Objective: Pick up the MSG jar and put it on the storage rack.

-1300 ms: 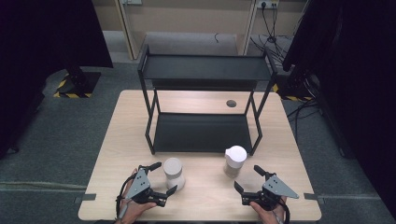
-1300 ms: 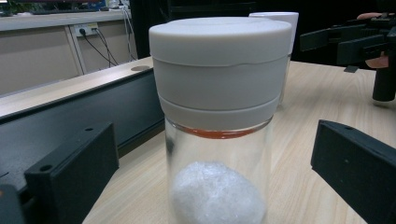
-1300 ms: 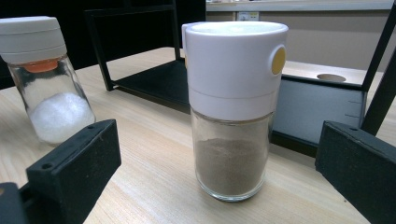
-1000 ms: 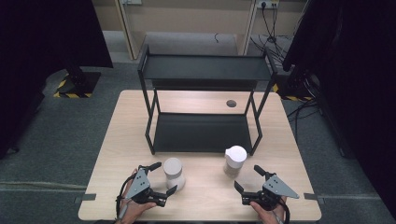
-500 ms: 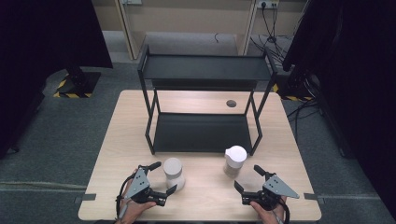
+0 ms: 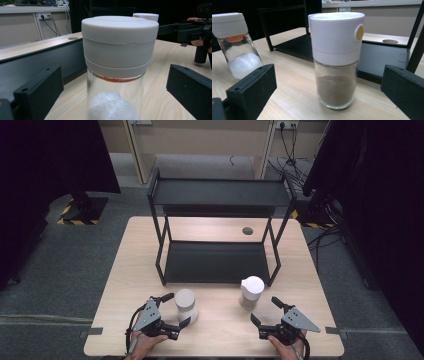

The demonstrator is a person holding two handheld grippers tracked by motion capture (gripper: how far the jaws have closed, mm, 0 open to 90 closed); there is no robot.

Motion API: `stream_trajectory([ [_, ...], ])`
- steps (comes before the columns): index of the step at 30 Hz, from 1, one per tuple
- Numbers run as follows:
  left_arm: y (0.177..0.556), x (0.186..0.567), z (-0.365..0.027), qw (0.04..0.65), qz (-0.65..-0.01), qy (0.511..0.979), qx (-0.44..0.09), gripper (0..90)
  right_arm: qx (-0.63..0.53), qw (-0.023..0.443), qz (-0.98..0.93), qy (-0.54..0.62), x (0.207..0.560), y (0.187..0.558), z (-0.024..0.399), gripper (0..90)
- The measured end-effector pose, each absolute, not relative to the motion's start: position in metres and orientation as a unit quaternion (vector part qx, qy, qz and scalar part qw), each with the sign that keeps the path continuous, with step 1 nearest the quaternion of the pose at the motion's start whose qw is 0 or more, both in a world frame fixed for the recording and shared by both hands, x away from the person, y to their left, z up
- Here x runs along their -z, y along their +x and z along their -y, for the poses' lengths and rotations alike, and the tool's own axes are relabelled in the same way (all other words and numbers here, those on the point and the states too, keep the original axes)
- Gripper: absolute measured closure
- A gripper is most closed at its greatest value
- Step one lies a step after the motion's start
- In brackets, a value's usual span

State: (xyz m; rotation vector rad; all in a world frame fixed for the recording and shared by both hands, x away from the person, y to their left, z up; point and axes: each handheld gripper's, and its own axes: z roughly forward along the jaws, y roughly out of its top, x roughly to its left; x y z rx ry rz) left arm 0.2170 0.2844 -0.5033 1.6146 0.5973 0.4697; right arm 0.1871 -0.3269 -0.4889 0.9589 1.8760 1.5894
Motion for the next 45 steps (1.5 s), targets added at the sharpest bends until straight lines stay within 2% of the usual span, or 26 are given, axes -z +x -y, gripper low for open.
stream_trajectory([
  [11, 0.223, 0.500, -0.278, 0.628, -0.259, 0.706, -0.201, 1.4, -0.585, 0.248, -0.687, 0.352, 0.489, 0.187, 0.327, 0.5],
  [18, 0.228, 0.499, -0.273, 0.625, -0.257, 0.709, -0.201, 5.1, -0.586, 0.247, -0.687, 0.352, 0.490, 0.187, 0.328, 0.5],
  [25, 0.231, 0.497, -0.271, 0.622, -0.257, 0.712, -0.202, 11.7, -0.587, 0.246, -0.686, 0.353, 0.490, 0.187, 0.328, 0.5],
  [29, 0.232, 0.496, -0.271, 0.621, -0.256, 0.713, -0.202, 18.4, -0.587, 0.246, -0.686, 0.353, 0.490, 0.187, 0.328, 0.5],
  [32, 0.232, 0.496, -0.271, 0.618, -0.257, 0.715, -0.202, 24.4, -0.587, 0.245, -0.686, 0.353, 0.490, 0.187, 0.328, 0.5],
  [35, 0.232, 0.495, -0.271, 0.618, -0.250, 0.717, -0.204, 34.5, -0.587, 0.245, -0.686, 0.353, 0.490, 0.187, 0.328, 0.6],
  [45, 0.228, 0.491, -0.269, 0.612, -0.264, 0.717, -0.205, 34.8, -0.587, 0.245, -0.687, 0.352, 0.490, 0.188, 0.328, 0.5],
])
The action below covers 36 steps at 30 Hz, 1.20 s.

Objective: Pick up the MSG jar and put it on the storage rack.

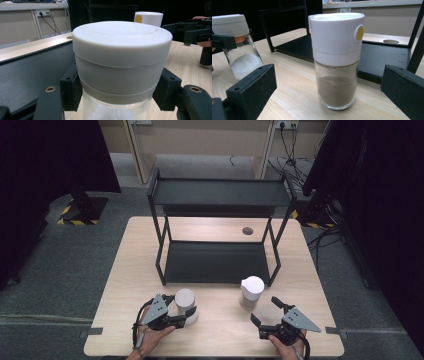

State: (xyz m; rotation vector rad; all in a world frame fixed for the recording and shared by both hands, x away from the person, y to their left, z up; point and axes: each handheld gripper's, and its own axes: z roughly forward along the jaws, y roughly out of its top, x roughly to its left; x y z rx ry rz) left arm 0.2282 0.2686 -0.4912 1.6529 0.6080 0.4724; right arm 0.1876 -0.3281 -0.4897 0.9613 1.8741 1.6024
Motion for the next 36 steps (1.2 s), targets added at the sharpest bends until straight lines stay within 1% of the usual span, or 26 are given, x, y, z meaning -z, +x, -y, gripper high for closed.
stream_trajectory([
  [23, 0.232, 0.469, -0.269, 0.616, -0.273, 0.715, -0.186, 34.9, -0.589, 0.244, -0.684, 0.354, 0.490, 0.188, 0.328, 0.5],
  [36, 0.243, 0.437, -0.270, 0.615, -0.263, 0.718, -0.191, 34.9, -0.589, 0.245, -0.684, 0.354, 0.491, 0.187, 0.329, 0.5],
])
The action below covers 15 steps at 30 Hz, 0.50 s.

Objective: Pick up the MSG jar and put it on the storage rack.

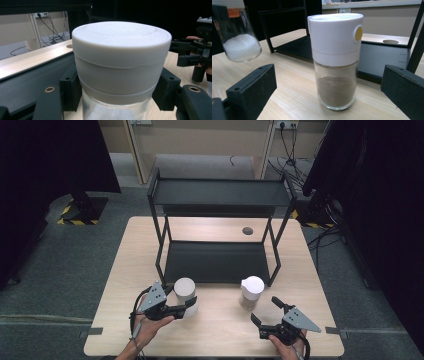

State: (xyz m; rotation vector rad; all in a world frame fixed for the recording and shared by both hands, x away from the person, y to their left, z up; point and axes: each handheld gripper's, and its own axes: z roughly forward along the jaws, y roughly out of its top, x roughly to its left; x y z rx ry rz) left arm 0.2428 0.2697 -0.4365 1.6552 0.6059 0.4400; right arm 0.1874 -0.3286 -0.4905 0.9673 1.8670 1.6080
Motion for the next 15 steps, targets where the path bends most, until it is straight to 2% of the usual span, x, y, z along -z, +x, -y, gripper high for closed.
stream_trajectory([
  [15, 0.259, 0.401, -0.270, 0.621, -0.257, 0.718, -0.182, 34.9, -0.589, 0.246, -0.684, 0.354, 0.491, 0.187, 0.329, 0.5],
])
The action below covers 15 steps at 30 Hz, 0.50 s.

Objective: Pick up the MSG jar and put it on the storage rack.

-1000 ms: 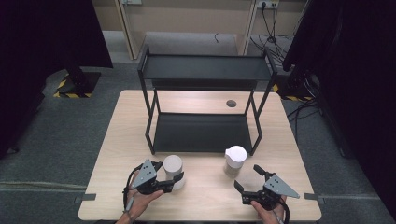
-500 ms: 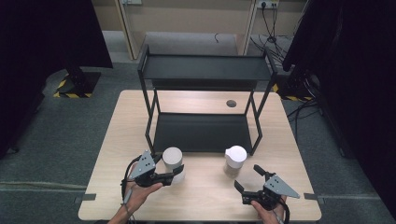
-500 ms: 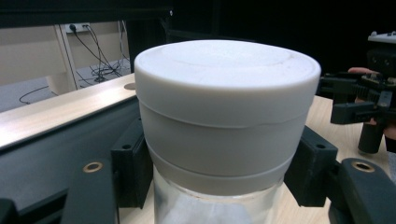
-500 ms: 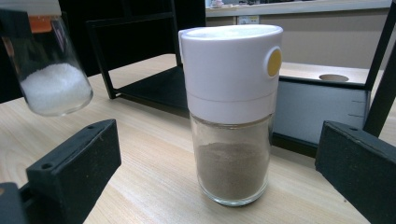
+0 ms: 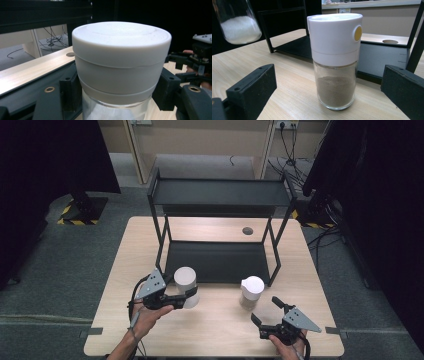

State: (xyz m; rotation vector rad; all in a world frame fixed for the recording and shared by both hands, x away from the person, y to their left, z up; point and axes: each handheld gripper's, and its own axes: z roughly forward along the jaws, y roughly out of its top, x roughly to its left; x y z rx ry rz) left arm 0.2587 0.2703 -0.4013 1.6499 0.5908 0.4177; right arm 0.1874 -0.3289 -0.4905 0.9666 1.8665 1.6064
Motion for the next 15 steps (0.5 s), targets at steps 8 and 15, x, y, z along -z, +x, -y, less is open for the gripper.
stream_trajectory([
  [8, 0.264, 0.385, -0.267, 0.619, -0.251, 0.721, -0.186, 34.9, -0.589, 0.245, -0.684, 0.354, 0.491, 0.187, 0.329, 0.5],
  [15, 0.274, 0.365, -0.266, 0.624, -0.249, 0.719, -0.180, 34.9, -0.589, 0.245, -0.684, 0.354, 0.490, 0.187, 0.329, 0.5],
])
